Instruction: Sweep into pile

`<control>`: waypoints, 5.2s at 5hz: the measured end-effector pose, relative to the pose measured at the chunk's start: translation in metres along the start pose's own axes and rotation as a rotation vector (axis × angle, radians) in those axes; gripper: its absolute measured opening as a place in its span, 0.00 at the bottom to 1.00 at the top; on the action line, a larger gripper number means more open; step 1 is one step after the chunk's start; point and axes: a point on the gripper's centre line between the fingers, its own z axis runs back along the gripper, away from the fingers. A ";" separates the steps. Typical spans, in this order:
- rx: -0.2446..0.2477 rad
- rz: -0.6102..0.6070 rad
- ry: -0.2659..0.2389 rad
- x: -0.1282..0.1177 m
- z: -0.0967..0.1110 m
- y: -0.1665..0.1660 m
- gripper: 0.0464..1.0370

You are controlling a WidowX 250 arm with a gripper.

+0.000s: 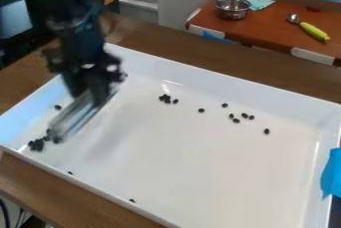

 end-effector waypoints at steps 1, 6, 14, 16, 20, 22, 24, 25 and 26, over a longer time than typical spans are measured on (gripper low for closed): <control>-0.057 0.031 -0.023 0.006 0.014 -0.036 0.32; -0.063 -0.043 -0.142 -0.037 -0.048 -0.111 0.32; -0.081 -0.020 -0.097 -0.014 -0.014 0.030 0.32; -0.116 -0.007 -0.031 0.016 0.006 -0.068 0.32; -0.051 -0.078 -0.004 0.021 -0.038 -0.205 0.32; -0.041 -0.073 0.000 0.028 -0.053 -0.214 0.32; -0.031 -0.069 -0.014 0.037 -0.066 -0.214 0.32; -0.026 -0.048 -0.036 0.049 -0.069 -0.207 0.32; -0.019 -0.008 -0.040 0.059 -0.073 -0.190 0.32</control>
